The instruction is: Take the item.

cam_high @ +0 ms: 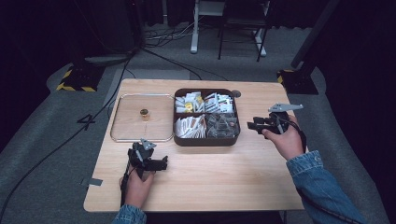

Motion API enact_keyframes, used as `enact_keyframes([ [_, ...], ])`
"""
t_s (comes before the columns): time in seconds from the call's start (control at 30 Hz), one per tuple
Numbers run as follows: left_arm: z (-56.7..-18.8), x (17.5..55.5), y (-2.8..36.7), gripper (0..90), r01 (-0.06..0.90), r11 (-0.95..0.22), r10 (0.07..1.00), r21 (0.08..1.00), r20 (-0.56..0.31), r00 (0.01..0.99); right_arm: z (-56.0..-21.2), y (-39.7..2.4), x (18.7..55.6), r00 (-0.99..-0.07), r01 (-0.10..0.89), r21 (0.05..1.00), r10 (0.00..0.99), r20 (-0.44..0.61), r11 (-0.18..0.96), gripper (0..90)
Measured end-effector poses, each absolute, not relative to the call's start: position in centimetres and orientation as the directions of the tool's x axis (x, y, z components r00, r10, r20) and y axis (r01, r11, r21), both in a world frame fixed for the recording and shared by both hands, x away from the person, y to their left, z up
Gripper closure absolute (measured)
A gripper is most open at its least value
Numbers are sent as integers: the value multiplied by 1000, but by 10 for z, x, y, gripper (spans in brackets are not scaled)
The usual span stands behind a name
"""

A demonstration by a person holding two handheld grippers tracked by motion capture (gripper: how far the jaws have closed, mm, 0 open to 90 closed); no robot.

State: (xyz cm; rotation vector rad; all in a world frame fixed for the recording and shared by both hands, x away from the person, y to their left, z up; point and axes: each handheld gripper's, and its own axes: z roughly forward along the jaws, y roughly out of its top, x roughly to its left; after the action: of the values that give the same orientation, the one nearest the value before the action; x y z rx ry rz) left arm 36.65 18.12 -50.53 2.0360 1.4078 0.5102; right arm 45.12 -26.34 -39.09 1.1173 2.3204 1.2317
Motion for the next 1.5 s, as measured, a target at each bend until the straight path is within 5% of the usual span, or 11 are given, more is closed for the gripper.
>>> enact_keyframes([
  [0.8,-505,362,183,23,700,-250,933,669,-26,358,-358,-220,533,-622,496,797,781,51,343,641],
  [1.5,-505,366,181,21,703,-242,935,669,-32,353,-399,-167,594,-544,619,729,829,130,292,675],
])
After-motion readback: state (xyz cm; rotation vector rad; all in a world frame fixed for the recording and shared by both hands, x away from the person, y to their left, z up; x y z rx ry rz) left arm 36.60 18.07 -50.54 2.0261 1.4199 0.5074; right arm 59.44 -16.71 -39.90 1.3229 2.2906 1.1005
